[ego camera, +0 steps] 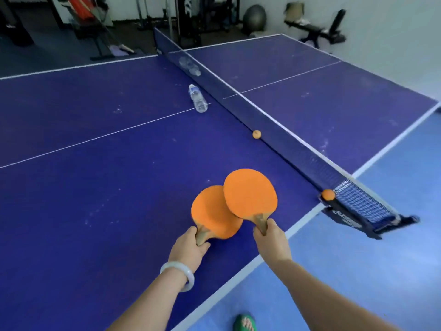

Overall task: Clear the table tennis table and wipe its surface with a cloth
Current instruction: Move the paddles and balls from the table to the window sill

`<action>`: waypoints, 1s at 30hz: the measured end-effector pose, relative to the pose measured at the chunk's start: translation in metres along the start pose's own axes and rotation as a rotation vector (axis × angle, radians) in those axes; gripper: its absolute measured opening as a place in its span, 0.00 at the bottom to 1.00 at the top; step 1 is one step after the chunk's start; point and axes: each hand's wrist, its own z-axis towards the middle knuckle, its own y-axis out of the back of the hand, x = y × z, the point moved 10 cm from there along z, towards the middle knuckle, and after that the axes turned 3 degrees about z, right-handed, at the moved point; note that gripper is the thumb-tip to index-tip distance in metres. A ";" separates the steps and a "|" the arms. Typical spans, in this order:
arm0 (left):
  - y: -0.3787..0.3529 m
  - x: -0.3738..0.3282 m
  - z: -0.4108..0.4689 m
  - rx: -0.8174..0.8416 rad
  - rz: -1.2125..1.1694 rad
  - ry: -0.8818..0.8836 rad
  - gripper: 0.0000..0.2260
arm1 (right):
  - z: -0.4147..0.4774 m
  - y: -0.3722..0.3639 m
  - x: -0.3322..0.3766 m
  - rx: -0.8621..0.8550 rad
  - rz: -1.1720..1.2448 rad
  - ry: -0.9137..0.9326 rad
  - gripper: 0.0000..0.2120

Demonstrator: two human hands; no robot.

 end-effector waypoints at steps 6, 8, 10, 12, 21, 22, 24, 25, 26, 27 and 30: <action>-0.043 -0.047 -0.020 0.202 0.191 -0.270 0.10 | -0.081 0.040 -0.084 -0.244 0.094 -0.227 0.08; -0.057 -0.057 -0.039 0.262 0.246 -0.335 0.10 | -0.117 0.049 -0.110 -0.322 0.105 -0.309 0.08; -0.073 -0.064 -0.061 0.312 0.245 -0.382 0.10 | -0.155 0.057 -0.136 -0.371 0.123 -0.387 0.08; -0.093 -0.068 -0.084 0.384 0.255 -0.421 0.09 | -0.193 0.066 -0.160 -0.420 0.140 -0.453 0.09; -0.212 -0.096 -0.222 0.657 0.412 -0.682 0.09 | -0.377 0.110 -0.274 -0.711 0.353 -0.698 0.10; -0.225 -0.098 -0.242 0.684 0.432 -0.699 0.08 | -0.401 0.112 -0.288 -0.735 0.371 -0.726 0.10; -0.254 -0.102 -0.284 0.725 0.481 -0.745 0.07 | -0.451 0.117 -0.316 -0.776 0.406 -0.781 0.09; -0.268 -0.104 -0.306 0.740 0.500 -0.775 0.07 | -0.477 0.119 -0.329 -0.791 0.421 -0.808 0.09; -0.280 -0.106 -0.331 0.754 0.513 -0.802 0.08 | -0.503 0.121 -0.343 -0.809 0.440 -0.831 0.09; -0.293 -0.108 -0.357 0.770 0.518 -0.828 0.08 | -0.530 0.124 -0.356 -0.831 0.457 -0.849 0.09; -0.333 -0.101 -0.434 0.865 0.520 -0.850 0.10 | -0.604 0.129 -0.391 -0.891 0.477 -0.892 0.10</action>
